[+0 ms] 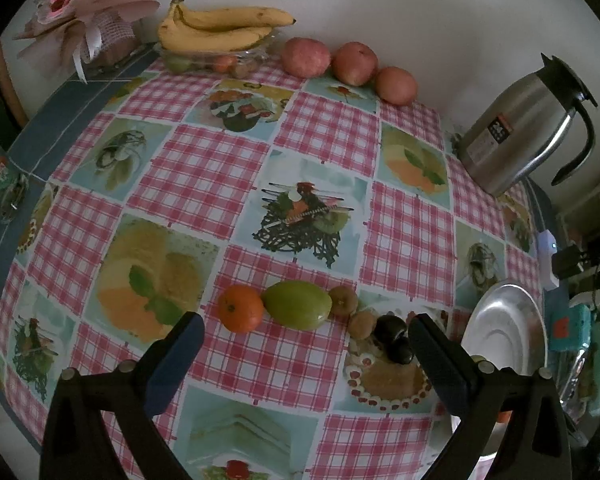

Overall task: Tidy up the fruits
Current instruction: 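Move both open tools back toward the fruit row, then lower the right tool onto a dark plum while the left tool approaches an orange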

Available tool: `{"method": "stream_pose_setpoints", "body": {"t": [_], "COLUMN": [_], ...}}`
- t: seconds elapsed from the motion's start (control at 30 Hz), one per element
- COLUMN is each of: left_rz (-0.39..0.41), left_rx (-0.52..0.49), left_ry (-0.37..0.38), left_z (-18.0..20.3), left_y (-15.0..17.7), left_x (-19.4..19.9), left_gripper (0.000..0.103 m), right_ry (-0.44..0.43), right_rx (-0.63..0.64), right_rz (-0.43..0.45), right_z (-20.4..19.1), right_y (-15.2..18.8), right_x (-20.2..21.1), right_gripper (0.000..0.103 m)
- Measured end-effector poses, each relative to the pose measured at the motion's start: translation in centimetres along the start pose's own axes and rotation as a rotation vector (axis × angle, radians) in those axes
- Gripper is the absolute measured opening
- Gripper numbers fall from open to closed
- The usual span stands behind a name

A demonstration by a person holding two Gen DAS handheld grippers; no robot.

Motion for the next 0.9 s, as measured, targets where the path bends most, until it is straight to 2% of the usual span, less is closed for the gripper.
{"method": "stream_pose_setpoints", "body": {"t": [0.4,0.63,0.9], "left_rz": [-0.019,-0.030,-0.006], "left_rx": [-0.013,-0.063,-0.087], "left_ry": [0.020,0.032,-0.016], "left_z": [0.5,1.3,0.5], "left_y": [0.2,0.2,-0.5], "left_x": [-0.7,-0.7,-0.6], "left_gripper": [0.103,0.103,0.103], "right_ry": [0.006,-0.009,-0.023], "right_rx": [-0.004,-0.004,0.003], "right_rz": [0.013,0.019,0.012], "right_z": [-0.1,-0.4,-1.2], "right_y": [0.1,0.0,0.0], "right_x": [-0.2,-0.4,-0.9], "right_gripper": [0.097,0.097,0.097]}}
Point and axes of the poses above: each gripper's, at about its wrist camera, not at the fingertips, and x roughly against the way its jaws point, z to its right, y to its underside, the point moved 5 cm from there along -x, roughly the way its jaws point, and after that the axes turned 14 degrees about -y, right-handed, at the moved point
